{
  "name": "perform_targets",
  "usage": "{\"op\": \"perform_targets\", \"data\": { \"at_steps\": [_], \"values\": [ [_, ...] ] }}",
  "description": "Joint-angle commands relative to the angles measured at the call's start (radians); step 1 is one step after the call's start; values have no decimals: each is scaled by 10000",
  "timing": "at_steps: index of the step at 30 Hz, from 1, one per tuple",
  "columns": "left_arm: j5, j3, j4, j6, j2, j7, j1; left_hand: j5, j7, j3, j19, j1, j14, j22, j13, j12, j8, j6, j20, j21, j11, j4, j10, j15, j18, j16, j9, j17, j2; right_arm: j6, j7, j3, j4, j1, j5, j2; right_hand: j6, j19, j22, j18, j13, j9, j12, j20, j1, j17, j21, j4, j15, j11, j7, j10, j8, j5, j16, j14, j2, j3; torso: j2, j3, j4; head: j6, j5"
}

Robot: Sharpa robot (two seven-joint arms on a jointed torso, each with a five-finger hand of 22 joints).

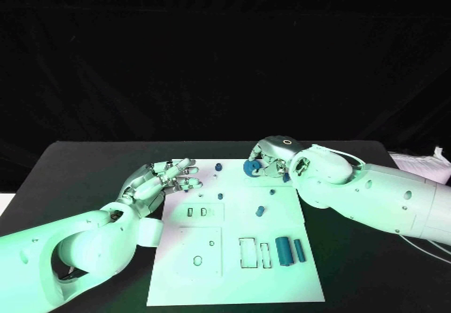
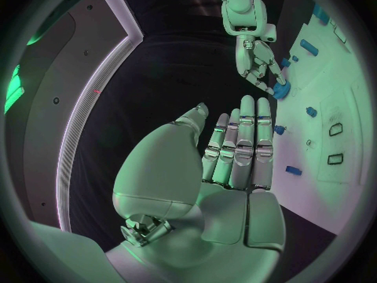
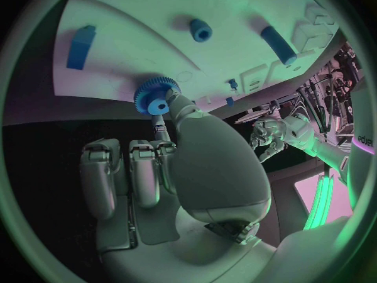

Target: Assemble the parts on the task board

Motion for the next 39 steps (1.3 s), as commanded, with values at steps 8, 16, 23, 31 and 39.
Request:
{"op": "perform_targets", "data": {
  "at_steps": [8,16,23,31,39],
  "values": [
    [7,5,-19,249,57,35,6,16,3,-9,-55,52,-7,-17,-7,-68,-48,-12,14,-22,-39,-59,-60,49,115,-38,0,12,38,-943,-98,10,52,127,-763,831,631,1046,2629,-141,2487,222,54,-50,-249,2629,63,9,-92,-85,-323,959,11,102,35,1043,-43,167,7,-16,56,27,173],
    [8,5,-34,229,69,71,6,16,3,-9,-55,52,-7,-17,-7,-68,-48,-12,14,-22,-39,-59,-60,49,115,-38,0,12,38,-799,-78,-27,-216,126,-862,1568,633,1046,2629,-141,2487,224,53,-51,-263,2629,63,-19,-92,-86,-321,958,-7,101,35,1043,-65,199,13,-24,38,4,270],
    [8,6,-52,186,91,152,7,12,7,-11,-57,42,-10,-19,-7,-70,-51,-13,15,-22,-36,-55,-61,52,113,-42,0,16,37,-512,-145,-76,-558,-103,-877,2088,625,1046,2629,-141,2477,225,35,-49,-349,2629,63,-36,-84,-75,-306,952,-52,29,35,1043,-109,233,23,-13,38,-39,302],
    [9,6,-65,179,84,152,7,12,7,-11,-57,42,-10,-19,-7,-70,-51,-13,15,-22,-36,-55,-61,52,113,-42,0,16,37,-123,-263,-109,-587,-191,-913,2230,634,1046,2629,-141,2479,229,35,-45,-422,2629,63,-45,-78,-69,-301,952,-77,-28,35,1043,-148,248,7,-6,20,-75,345],
    [9,6,-80,175,66,146,7,12,7,-11,-57,42,-10,-19,-7,-70,-51,-13,15,-22,-36,-55,-61,52,113,-42,0,16,37,130,-353,-122,-384,-231,-983,2118,647,1046,2629,-141,2477,235,31,-40,-502,2629,63,-47,-73,-64,-298,951,-100,-84,35,1043,-183,255,10,4,-4,-72,396]
  ]
}}
